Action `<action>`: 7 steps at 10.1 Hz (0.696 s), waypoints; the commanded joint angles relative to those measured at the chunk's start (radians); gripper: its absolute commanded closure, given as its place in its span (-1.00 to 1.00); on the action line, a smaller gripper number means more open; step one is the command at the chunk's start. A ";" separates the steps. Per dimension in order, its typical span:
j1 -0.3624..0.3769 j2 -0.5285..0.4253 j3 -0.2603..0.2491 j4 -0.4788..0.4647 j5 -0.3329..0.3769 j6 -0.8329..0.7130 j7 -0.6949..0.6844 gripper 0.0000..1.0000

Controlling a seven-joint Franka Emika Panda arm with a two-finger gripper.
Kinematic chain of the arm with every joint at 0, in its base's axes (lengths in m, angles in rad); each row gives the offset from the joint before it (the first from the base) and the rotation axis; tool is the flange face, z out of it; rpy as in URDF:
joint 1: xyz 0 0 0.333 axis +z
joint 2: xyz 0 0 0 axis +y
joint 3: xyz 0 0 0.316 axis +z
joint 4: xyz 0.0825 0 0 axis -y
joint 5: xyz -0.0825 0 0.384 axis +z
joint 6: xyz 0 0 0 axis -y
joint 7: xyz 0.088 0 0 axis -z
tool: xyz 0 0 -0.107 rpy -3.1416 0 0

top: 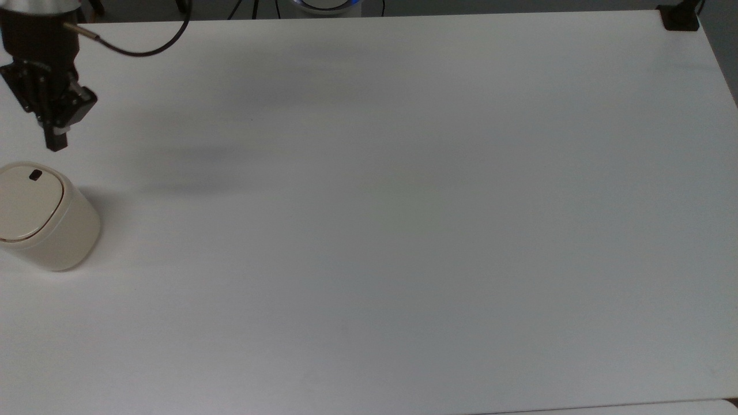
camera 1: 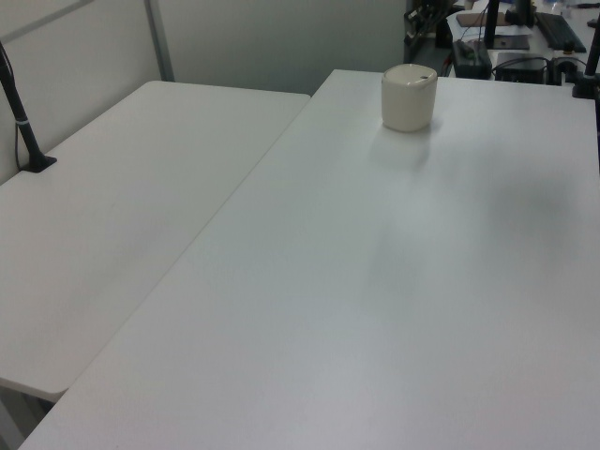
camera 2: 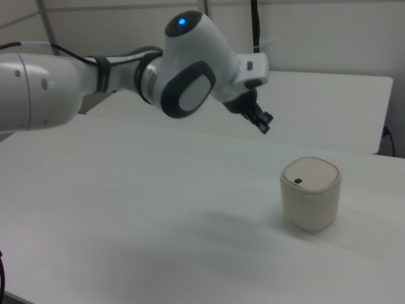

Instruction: Open the trash bin

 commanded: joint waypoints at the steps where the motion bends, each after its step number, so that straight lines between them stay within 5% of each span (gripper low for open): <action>1: -0.045 0.039 -0.005 -0.032 0.035 0.055 0.028 1.00; 7: -0.104 0.160 -0.005 -0.056 0.082 0.266 0.038 1.00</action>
